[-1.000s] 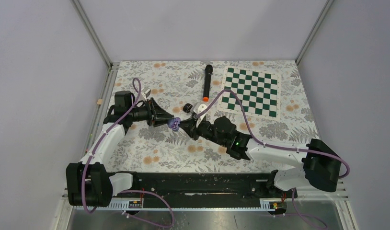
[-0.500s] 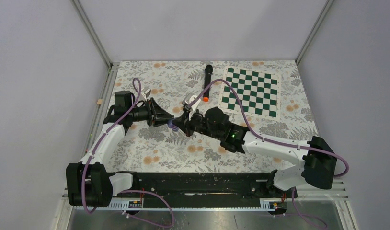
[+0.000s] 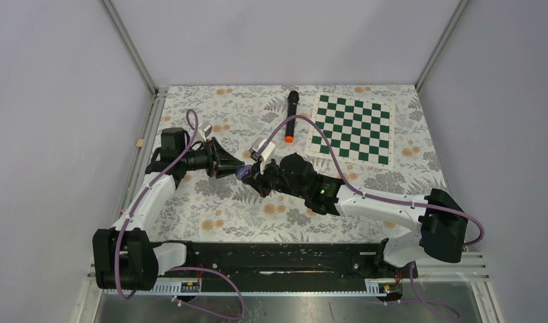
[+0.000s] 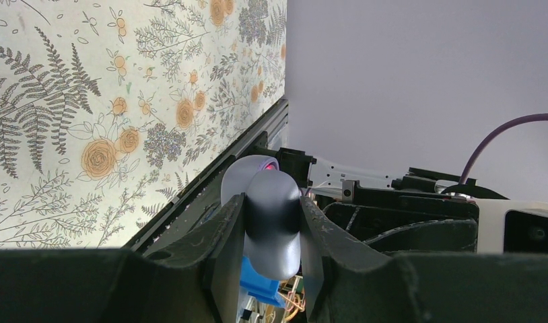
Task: Insert the wireless bluetooth earbuds into the charging case
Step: Adjust the left earbud in the left side groove of the charging case.
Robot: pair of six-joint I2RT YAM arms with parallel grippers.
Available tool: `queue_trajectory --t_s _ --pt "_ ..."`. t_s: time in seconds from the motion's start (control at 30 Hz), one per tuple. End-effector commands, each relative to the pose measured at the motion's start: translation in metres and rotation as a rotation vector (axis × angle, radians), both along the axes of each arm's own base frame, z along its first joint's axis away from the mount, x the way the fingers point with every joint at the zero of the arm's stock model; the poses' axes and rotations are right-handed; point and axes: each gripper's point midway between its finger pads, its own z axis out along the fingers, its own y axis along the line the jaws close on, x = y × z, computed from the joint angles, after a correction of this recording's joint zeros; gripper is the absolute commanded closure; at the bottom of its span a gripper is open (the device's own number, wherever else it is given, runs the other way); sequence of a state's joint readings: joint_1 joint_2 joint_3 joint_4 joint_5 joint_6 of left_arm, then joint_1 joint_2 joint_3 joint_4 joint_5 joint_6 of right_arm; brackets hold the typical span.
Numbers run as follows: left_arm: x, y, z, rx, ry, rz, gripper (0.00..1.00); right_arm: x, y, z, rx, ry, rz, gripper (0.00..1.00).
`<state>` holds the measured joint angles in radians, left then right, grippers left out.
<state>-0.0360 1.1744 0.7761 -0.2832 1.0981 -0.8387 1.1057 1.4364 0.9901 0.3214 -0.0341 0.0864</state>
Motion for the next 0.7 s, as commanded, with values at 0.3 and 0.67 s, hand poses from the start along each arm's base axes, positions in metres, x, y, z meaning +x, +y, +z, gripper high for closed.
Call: queue_trajectory --t_s 0.3,0.67 --pt "0.001 0.000 0.016 -0.022 -0.071 -0.021 1.00 0.010 -0.012 0.018 0.042 -0.042 -0.095 1.00" --pt "0.001 0.001 0.020 -0.025 -0.081 -0.019 1.00 0.007 -0.013 0.001 -0.008 -0.023 -0.079 1.00"
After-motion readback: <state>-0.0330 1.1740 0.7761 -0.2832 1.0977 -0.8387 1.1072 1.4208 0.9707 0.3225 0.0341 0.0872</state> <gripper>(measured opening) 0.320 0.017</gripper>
